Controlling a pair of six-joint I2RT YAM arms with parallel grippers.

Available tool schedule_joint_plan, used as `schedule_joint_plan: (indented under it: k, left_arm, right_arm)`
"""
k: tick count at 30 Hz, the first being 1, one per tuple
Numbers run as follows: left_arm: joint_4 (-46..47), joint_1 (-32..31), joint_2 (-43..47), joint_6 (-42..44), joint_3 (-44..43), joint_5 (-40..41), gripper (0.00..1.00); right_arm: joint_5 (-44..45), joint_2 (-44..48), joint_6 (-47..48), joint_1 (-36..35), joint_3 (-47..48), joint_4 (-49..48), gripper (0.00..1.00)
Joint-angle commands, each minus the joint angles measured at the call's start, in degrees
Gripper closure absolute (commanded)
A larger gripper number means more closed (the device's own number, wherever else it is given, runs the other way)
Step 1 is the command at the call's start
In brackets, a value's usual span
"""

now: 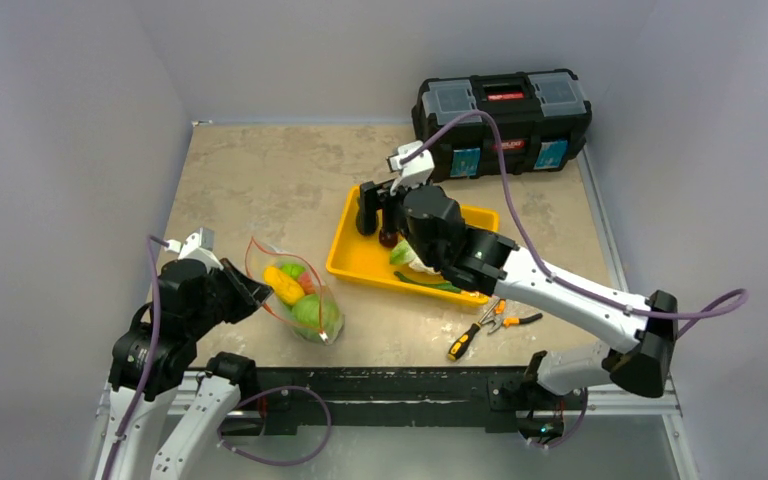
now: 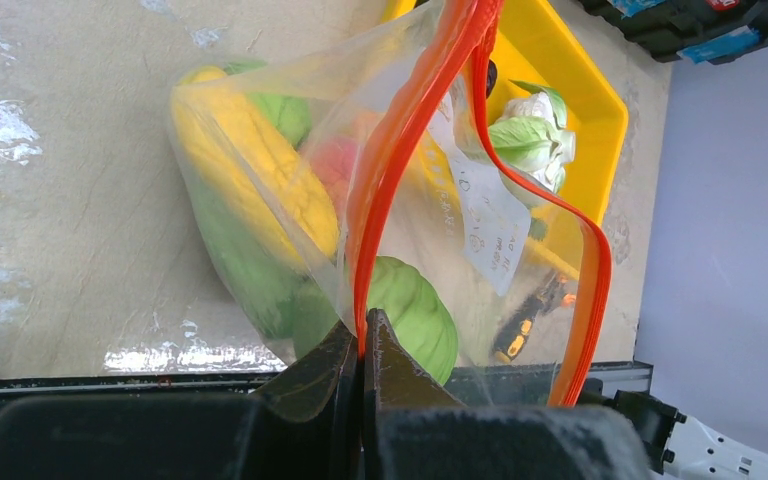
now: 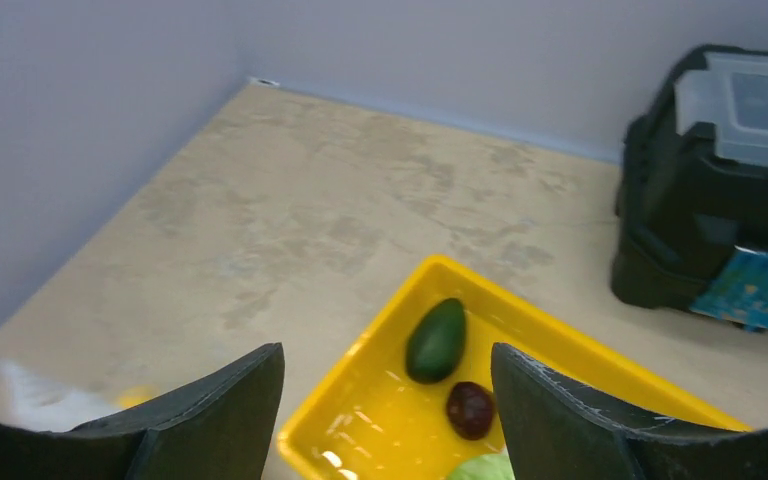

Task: Place the food in the zip-top bag and seal the zipper
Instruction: Adjust the zipper food storage bag at the center of the board, then pick up the fake fruit from the bin.

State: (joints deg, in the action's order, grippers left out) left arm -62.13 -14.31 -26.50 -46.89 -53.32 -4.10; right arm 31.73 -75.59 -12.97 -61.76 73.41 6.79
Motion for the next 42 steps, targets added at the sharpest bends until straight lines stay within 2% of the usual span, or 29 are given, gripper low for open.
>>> schedule_joint_plan:
  k: [1, 4, 14, 21, 31, 35, 38, 42]
  left_arm:
    - [2.0, -0.1, -0.5, 1.0, -1.5, 0.2, 1.0]
    - [2.0, -0.1, -0.5, 1.0, -1.5, 0.1, 1.0]
    - [1.6, -0.1, -0.6, 0.8, -2.2, -0.4, 1.0]
    - [1.2, -0.1, -0.7, 1.1, -2.2, -0.5, 1.0]
    - [1.8, -0.1, -1.5, 1.1, -2.0, -1.3, 1.0]
    - [1.8, -0.1, -1.3, 1.2, -2.0, -1.3, 1.0]
    - [1.7, -0.1, -1.3, 1.3, -2.0, -1.3, 1.0]
    - [1.5, -0.1, -1.1, 1.5, -2.0, -1.3, 1.0]
  right_arm:
    - [5.4, -7.1, 2.4, 3.7, 0.0, 4.7, 0.25]
    - [9.4, -14.8, 3.9, 4.5, 2.3, 7.1, 0.23]
    - [12.5, -34.6, 4.5, 5.4, 12.4, 14.2, 0.23]
    - [11.5, -40.9, 4.7, 7.1, 13.3, 12.6, 0.22]
    - [12.2, -43.7, 4.8, 9.1, 11.7, 8.8, 0.23]
    - [9.4, -43.4, 4.9, 9.4, 10.7, 6.8, 0.31]
    - [8.7, -43.6, 5.0, 9.5, 10.8, 7.0, 0.47]
    - [8.4, -43.0, 4.7, 9.5, 11.1, 7.5, 0.52]
